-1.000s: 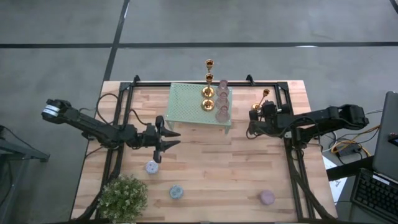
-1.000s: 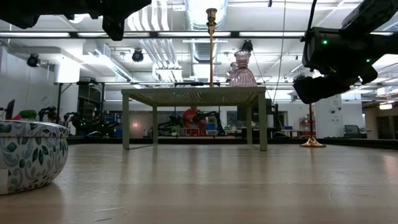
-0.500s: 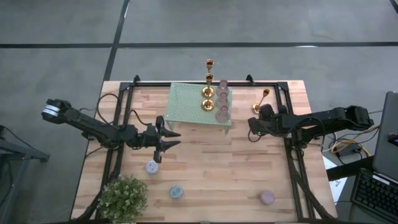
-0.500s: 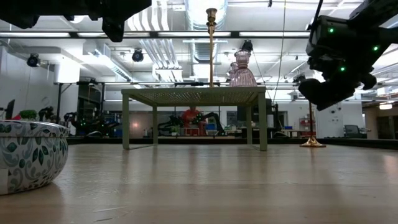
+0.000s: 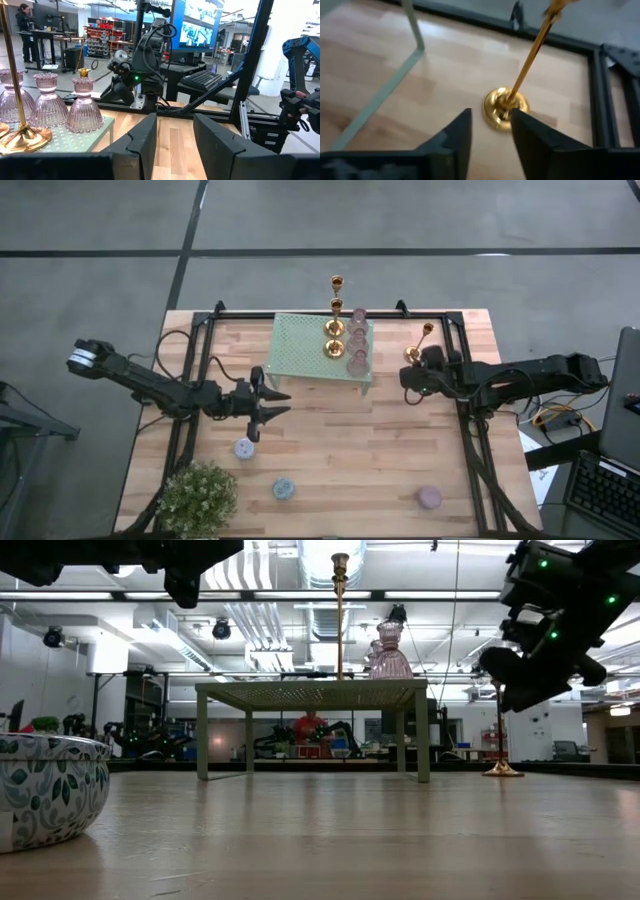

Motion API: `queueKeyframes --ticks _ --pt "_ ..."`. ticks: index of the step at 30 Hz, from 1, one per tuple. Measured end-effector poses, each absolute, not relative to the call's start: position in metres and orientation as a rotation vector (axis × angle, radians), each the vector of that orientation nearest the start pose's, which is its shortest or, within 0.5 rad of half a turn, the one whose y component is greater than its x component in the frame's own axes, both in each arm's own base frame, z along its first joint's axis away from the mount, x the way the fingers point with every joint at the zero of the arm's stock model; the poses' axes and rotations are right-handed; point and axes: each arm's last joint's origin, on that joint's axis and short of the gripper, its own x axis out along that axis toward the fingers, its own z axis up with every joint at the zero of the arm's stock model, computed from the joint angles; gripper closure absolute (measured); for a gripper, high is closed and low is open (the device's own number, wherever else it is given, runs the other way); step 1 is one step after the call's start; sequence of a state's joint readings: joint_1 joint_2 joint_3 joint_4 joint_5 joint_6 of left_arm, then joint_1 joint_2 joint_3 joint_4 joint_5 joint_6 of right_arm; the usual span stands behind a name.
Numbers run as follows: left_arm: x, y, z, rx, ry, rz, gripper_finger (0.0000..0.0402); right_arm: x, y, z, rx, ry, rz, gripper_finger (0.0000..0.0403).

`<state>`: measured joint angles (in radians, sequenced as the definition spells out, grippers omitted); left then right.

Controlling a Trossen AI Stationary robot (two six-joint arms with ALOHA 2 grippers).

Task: Pick & Place candle stick holders
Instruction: Put the gold candle holder on the shelf aligned with the other gold candle holders

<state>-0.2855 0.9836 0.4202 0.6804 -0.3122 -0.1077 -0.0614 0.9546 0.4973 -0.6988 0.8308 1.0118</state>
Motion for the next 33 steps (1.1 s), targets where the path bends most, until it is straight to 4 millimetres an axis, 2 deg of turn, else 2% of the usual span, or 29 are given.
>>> queueKeyframes --ticks 6,11,19,27,33 --pt "0.202 -0.05 0.254 -0.143 -0.113 0.021 0.0269 0.151 -0.037 0.188 0.402 0.485 -1.278 0.0183" --pt "0.202 -0.05 0.254 -0.143 -0.113 0.021 0.0269 0.157 -0.047 0.193 0.406 0.427 -1.285 0.0152" --pt "0.202 -0.05 0.254 -0.141 -0.113 0.021 0.0269 0.151 -0.065 0.192 0.386 0.417 -1.394 0.0169" --pt "0.202 -0.05 0.254 -0.14 -0.113 0.021 0.0268 0.155 -0.081 0.199 0.35 0.388 -1.379 0.0195" --pt "0.202 -0.05 0.254 -0.139 -0.113 0.021 0.0268 0.153 -0.084 0.198 0.344 0.403 -1.386 0.0235"
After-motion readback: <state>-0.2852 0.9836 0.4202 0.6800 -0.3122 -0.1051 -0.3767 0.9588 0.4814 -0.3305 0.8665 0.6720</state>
